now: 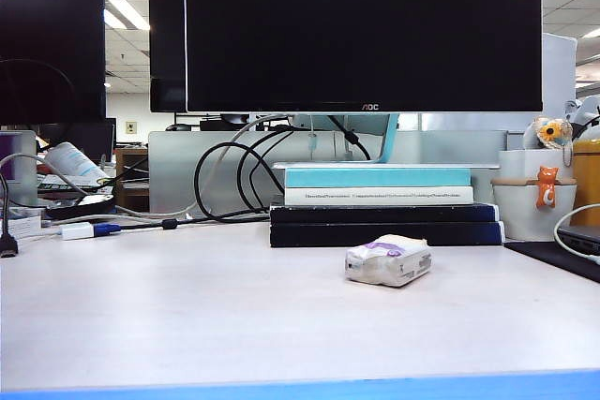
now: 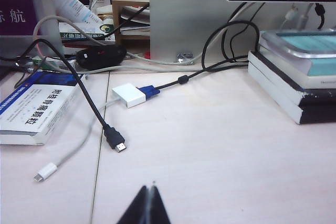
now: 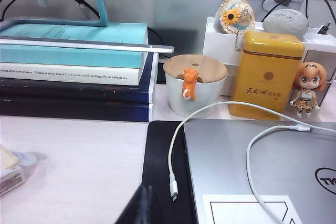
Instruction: Pick up a packet of tissues from the table with the left hand, then take a tissue from it with the right hand.
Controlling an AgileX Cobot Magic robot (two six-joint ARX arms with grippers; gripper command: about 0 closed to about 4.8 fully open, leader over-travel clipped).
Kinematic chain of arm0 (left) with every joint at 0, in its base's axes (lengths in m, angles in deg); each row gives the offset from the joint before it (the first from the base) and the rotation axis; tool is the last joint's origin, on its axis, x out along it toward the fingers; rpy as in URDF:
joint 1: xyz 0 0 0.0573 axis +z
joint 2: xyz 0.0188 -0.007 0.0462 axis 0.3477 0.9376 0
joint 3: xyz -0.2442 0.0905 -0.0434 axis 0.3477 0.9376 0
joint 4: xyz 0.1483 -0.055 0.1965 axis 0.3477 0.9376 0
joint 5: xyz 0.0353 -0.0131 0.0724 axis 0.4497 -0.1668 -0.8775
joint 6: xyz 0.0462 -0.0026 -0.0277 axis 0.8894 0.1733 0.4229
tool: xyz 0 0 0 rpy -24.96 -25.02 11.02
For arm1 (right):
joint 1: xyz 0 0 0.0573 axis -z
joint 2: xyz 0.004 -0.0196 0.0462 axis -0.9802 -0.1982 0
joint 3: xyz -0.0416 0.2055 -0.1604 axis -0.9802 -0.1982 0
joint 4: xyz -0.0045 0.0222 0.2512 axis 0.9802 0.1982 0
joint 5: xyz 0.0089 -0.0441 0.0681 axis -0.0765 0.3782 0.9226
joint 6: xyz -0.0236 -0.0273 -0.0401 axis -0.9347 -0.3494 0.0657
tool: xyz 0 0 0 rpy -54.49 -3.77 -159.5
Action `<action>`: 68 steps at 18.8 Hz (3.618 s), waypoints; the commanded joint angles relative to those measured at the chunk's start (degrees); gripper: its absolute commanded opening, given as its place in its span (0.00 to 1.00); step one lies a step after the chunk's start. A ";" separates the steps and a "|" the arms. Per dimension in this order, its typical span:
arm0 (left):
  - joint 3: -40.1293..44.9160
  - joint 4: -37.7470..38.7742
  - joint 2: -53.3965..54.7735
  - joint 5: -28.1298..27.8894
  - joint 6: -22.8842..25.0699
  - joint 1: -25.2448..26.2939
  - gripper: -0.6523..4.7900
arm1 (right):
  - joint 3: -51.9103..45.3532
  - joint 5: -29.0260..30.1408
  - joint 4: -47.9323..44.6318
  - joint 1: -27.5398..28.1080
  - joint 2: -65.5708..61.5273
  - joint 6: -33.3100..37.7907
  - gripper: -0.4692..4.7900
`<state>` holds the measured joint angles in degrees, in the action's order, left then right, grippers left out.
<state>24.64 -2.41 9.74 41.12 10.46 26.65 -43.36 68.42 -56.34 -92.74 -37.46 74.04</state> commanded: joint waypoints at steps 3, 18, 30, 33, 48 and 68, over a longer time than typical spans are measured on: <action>-0.04 -0.85 -0.20 0.37 -6.03 0.00 0.11 | -0.63 0.02 -0.39 -0.07 0.02 2.56 0.09; -9.09 -10.34 7.08 3.32 -8.96 0.00 0.11 | 9.73 -10.36 -0.09 -0.04 -8.11 13.38 0.08; -29.07 -22.69 53.79 6.27 -5.92 -18.88 0.53 | 24.48 0.57 -8.33 0.02 -43.23 13.29 0.08; -30.36 -27.71 62.82 -5.57 -1.05 -33.99 1.00 | 24.61 0.55 -9.03 0.20 -44.57 13.25 0.08; -38.88 -33.27 88.43 -6.84 -10.51 -49.72 1.00 | 30.80 7.85 2.19 1.31 -52.92 11.56 0.08; -51.47 -33.70 110.40 -21.68 -12.68 -58.64 1.00 | 30.75 7.87 2.10 1.33 -54.55 11.39 0.08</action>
<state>-26.27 -35.61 119.86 18.48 -2.04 -31.92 -12.85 76.31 -53.22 -91.41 -91.75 85.42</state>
